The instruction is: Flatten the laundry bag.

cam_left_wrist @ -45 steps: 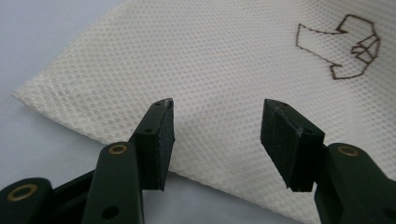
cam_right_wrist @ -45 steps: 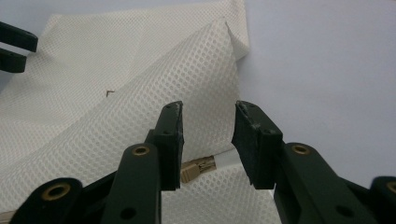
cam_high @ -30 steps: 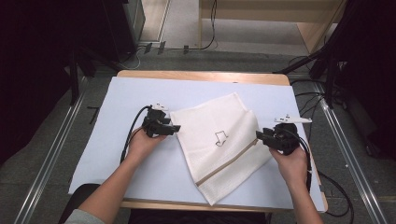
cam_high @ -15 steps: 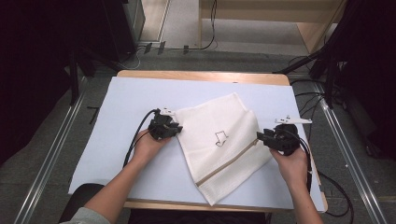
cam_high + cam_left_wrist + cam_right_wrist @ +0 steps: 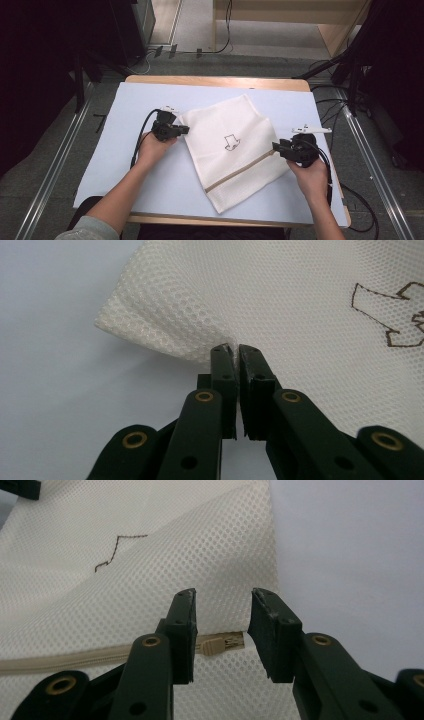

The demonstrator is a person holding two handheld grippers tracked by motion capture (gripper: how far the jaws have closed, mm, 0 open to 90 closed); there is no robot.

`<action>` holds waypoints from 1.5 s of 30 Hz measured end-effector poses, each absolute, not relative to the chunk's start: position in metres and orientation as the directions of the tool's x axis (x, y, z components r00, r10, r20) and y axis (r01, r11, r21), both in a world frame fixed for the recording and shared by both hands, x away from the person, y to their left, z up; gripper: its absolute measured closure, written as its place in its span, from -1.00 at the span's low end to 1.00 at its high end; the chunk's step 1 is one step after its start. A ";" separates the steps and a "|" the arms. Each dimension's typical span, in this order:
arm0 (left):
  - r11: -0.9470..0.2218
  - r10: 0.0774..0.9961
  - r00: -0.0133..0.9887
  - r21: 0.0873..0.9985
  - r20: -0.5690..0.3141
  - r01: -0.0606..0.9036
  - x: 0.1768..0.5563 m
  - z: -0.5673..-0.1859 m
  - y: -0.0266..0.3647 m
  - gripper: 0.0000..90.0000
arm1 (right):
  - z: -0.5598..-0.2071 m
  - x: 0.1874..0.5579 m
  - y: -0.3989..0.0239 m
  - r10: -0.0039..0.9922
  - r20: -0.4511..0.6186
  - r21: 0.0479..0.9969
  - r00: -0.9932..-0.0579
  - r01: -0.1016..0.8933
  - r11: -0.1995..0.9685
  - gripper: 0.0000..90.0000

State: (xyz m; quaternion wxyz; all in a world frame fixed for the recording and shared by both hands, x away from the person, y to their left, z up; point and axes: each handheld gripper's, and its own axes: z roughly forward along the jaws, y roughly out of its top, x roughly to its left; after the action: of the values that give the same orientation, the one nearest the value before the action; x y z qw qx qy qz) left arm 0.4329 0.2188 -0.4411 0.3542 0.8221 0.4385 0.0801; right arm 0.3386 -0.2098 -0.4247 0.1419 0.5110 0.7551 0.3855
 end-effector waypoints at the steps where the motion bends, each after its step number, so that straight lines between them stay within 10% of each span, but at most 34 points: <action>1: -0.368 0.778 0.603 0.651 -0.174 0.663 0.436 -0.439 0.221 0.94 | -0.425 0.339 -0.209 0.878 0.178 0.732 -0.445 0.656 0.184 0.43; 15: -0.265 0.828 0.519 0.668 -0.211 0.695 0.487 -0.438 0.261 0.92 | -0.436 0.347 -0.205 0.869 0.187 0.723 -0.458 0.663 0.194 0.58; 33: -0.235 0.799 0.553 0.725 -0.234 0.647 0.447 -0.415 0.269 0.43 | -0.470 0.367 -0.204 0.878 0.176 0.641 -0.444 0.729 0.240 0.41; 45: -0.272 0.771 0.591 0.716 -0.238 0.643 0.436 -0.411 0.259 0.39 | -0.468 0.357 -0.196 0.874 0.171 0.628 -0.454 0.734 0.259 0.95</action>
State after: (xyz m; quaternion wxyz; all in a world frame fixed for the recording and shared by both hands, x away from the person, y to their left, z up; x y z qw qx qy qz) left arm 0.4359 0.2589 -0.4112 0.4070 0.7937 0.4453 0.0784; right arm 0.3569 -0.1957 -0.4685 0.1062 0.5115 0.7862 0.3301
